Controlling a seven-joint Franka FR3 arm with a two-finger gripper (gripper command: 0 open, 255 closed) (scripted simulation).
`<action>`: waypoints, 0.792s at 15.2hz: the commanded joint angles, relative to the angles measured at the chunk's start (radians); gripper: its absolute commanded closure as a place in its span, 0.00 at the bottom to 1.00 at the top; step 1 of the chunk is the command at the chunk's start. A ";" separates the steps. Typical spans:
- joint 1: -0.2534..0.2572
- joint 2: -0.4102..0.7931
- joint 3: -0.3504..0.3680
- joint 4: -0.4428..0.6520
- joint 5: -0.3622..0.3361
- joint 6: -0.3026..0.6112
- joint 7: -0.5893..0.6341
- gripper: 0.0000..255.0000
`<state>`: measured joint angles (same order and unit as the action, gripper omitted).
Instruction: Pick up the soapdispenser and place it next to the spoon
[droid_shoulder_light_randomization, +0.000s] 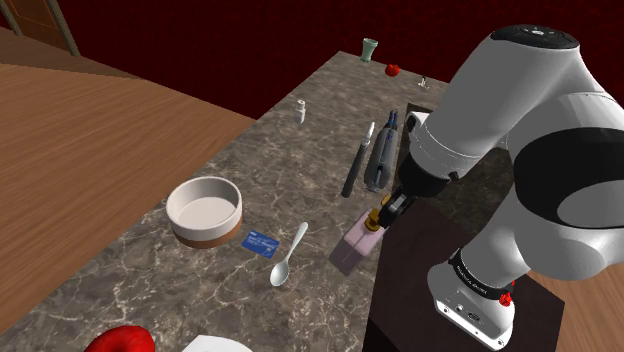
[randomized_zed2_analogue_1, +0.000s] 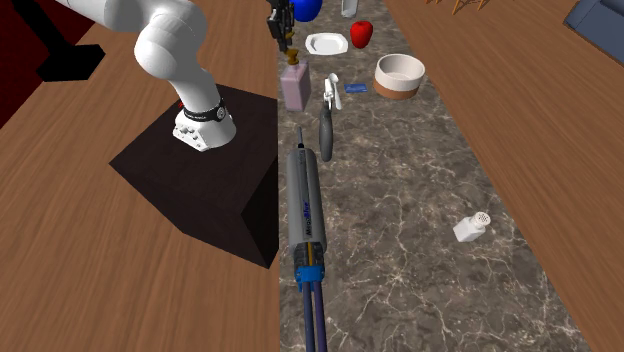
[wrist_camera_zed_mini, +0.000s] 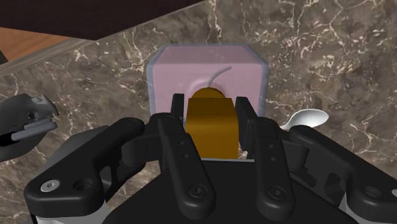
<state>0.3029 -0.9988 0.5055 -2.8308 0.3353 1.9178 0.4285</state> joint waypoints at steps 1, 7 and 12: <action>0.000 0.001 0.001 -0.002 0.001 0.004 0.000 1.00; 0.001 0.001 0.001 -0.002 0.001 0.004 0.000 0.00; 0.001 0.001 0.001 -0.002 0.001 0.004 0.000 0.00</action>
<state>0.3034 -0.9983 0.5068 -2.8333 0.3367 1.9215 0.4287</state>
